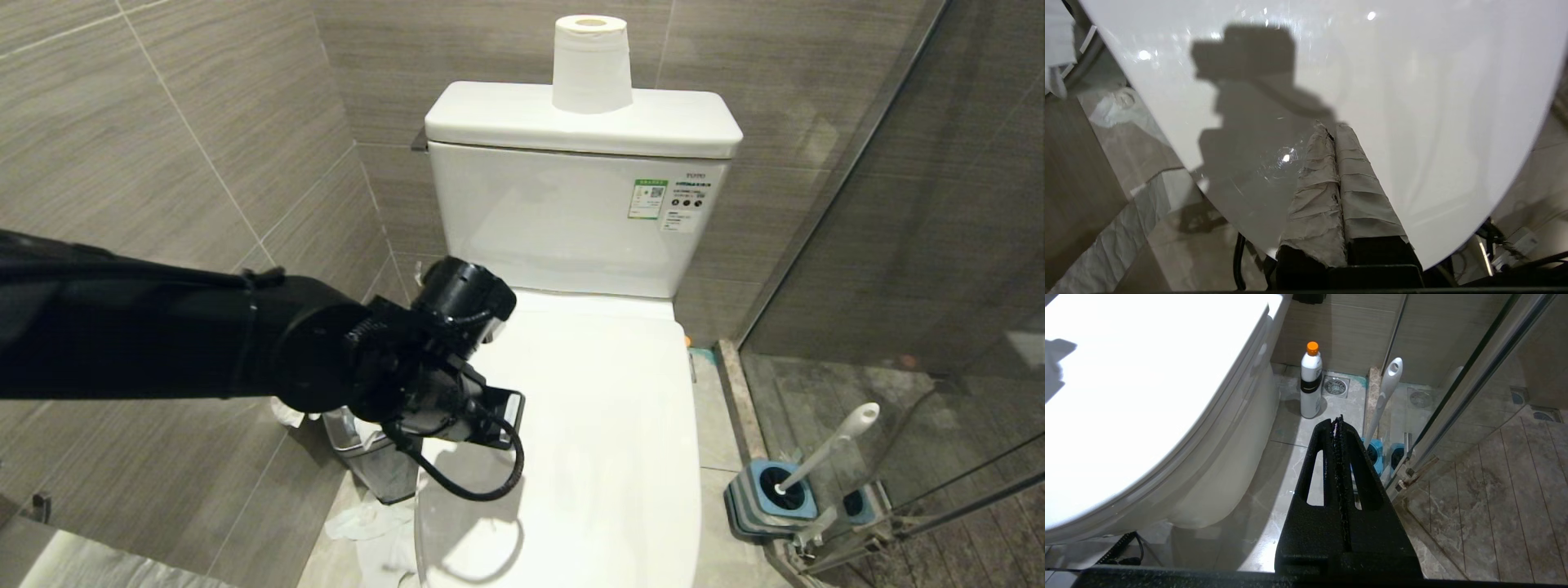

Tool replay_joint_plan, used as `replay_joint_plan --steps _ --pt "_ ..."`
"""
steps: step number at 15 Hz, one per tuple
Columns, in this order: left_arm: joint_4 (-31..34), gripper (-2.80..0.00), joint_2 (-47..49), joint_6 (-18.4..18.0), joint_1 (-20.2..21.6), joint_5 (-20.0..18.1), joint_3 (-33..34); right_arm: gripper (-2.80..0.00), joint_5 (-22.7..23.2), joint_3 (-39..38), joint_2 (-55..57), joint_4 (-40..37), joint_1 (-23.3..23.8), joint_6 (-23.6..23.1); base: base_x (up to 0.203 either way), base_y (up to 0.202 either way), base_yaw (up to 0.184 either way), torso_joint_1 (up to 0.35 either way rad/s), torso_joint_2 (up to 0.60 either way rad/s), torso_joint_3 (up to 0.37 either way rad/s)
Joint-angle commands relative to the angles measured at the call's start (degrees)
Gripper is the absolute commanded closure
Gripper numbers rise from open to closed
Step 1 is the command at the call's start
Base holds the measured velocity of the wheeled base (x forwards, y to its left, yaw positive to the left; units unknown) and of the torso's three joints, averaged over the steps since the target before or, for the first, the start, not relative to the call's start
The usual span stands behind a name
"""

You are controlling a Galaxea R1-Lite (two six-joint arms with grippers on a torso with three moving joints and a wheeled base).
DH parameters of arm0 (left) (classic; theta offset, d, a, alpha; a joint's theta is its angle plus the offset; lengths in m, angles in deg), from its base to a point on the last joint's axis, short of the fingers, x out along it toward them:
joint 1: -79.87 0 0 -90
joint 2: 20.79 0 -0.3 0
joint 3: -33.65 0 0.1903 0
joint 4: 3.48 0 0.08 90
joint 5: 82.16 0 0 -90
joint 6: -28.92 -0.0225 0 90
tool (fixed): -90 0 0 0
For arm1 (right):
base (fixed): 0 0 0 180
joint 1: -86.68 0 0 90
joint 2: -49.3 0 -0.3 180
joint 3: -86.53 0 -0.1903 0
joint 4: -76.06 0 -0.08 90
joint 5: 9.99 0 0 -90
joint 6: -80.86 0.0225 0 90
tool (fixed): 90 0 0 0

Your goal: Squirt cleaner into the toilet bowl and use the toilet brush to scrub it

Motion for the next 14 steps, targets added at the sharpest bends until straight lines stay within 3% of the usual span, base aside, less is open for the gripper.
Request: replay_joint_plan --steps 1,3,8,10,14 --pt "0.10 0.00 -9.15 -0.02 -0.06 -0.74 -0.55 0.00 0.01 -0.01 0.05 0.00 0.00 0.00 0.000 0.000 0.000 0.000 0.00 0.000" --pt "1.95 0.00 -11.26 0.65 0.29 -0.79 -4.03 0.00 0.02 -0.01 0.05 0.00 0.00 0.00 0.000 0.000 0.000 0.000 0.00 0.000" --pt "19.86 0.00 -12.27 0.48 3.82 -0.29 -20.32 0.00 0.02 -0.01 0.05 0.00 0.00 -0.02 0.000 0.000 0.000 0.000 0.00 0.000" --pt "23.85 0.00 -12.01 -2.19 5.70 1.93 -25.23 0.00 -0.06 -0.01 0.05 0.00 0.00 0.07 0.000 0.000 0.000 0.000 0.00 0.000" --pt "24.47 0.00 -11.77 -10.21 9.53 6.47 -33.82 0.00 0.02 -0.01 0.05 0.00 0.00 0.00 0.000 0.000 0.000 0.000 0.00 0.000"
